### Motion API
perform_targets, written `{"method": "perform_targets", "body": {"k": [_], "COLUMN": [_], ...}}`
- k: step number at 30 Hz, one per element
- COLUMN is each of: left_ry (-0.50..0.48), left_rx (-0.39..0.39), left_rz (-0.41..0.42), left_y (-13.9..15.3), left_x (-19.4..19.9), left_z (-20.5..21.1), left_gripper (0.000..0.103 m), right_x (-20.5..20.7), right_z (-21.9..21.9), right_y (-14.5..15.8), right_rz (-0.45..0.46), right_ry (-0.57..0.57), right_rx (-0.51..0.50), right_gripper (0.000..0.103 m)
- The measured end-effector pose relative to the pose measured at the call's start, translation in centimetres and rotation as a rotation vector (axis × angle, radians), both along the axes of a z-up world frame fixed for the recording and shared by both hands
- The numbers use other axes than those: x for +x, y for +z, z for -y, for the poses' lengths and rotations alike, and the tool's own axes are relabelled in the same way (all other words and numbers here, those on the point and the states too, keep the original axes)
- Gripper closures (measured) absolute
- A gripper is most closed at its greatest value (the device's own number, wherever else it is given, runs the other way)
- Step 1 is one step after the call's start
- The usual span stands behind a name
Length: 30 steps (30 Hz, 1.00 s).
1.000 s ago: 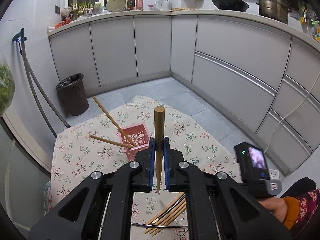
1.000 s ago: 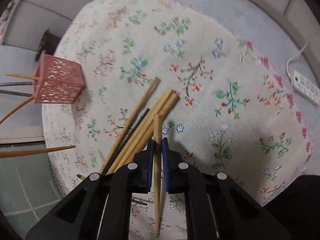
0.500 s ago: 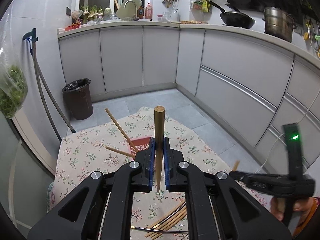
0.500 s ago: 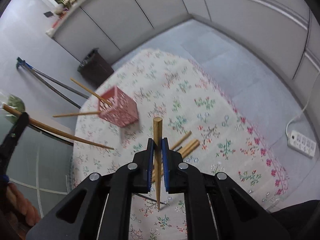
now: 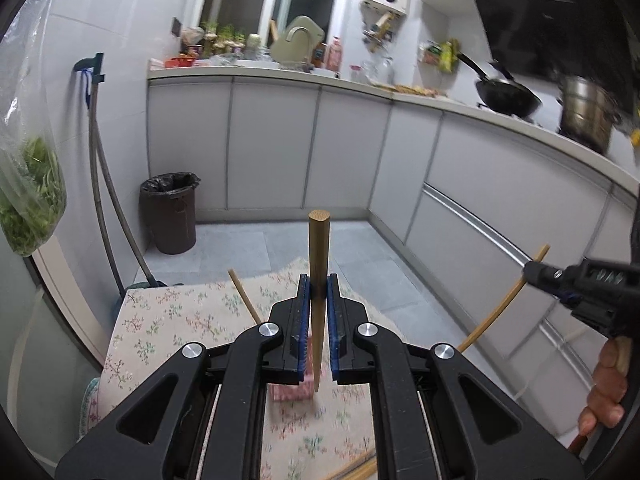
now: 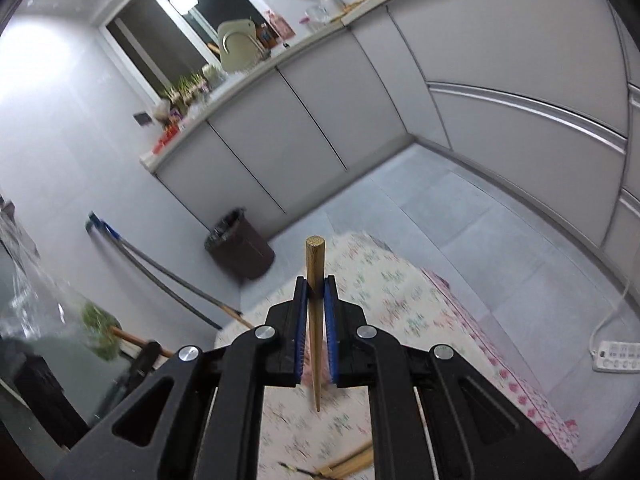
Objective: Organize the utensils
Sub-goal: 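Lower the left tool's chopstick into the pink basket and open while the right tool does likewise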
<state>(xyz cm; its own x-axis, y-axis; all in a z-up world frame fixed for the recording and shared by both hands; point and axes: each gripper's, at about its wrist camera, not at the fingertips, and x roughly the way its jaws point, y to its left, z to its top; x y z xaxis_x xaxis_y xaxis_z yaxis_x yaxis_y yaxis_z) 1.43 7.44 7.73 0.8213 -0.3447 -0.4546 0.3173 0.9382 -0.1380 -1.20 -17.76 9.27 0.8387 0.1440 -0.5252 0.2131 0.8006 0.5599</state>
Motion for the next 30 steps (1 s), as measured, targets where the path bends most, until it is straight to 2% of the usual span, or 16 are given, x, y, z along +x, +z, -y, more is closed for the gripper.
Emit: {"method": "perform_targets", "body": {"k": [5, 8, 9, 10, 11, 14, 17, 21, 27, 30], "left_ry": [0.058, 0.069, 0.080, 0.094, 0.105, 0.133, 0.185, 0.216, 0.228, 0.222], "left_rx": [-0.027, -0.041, -0.037, -0.032, -0.032, -0.073, -0.105, -0.160, -0.138, -0.122], "left_rz": [0.000, -0.031, -0.054, -0.074, -0.089, -0.072, -0.013, 0.015, -0.001, -0.013], "left_y": [-0.5, -2.1, -2.9, -3.5, -3.9, -3.4, -1.7, -0.4, -0.8, -1.1], "left_x": [3.0, 5.2, 5.9, 6.3, 6.6, 6.2, 4.9, 3.4, 3.2, 3.2], "left_z": [0.2, 0.3, 0.3, 0.3, 0.1, -1.5, -3.4, -5.4, -5.9, -5.8], "left_gripper": [0.095, 0.095, 0.091, 0.080, 0.075, 0.073, 0.071, 0.060, 0.057, 0.052], "right_x": [3.3, 5.0, 5.8, 6.2, 6.6, 7.5, 8.1, 9.3, 11.2, 11.8], "right_z": [-1.0, -2.1, -2.5, -2.6, -2.9, -3.7, -4.5, -6.2, -9.2, -10.7], "right_y": [1.0, 0.6, 0.2, -0.1, -0.3, -1.1, -1.7, -2.6, -5.0, -6.1], "right_rz": [0.063, 0.087, 0.090, 0.089, 0.088, 0.088, 0.083, 0.071, 0.054, 0.040], "right_ry": [0.006, 0.029, 0.044, 0.052, 0.058, 0.065, 0.071, 0.080, 0.124, 0.179], "right_rx": [-0.017, -0.031, -0.034, -0.035, -0.037, -0.054, -0.068, -0.097, -0.141, -0.177], "right_gripper": [0.094, 0.094, 0.094, 0.094, 0.094, 0.094, 0.094, 0.094, 0.094, 0.087]}}
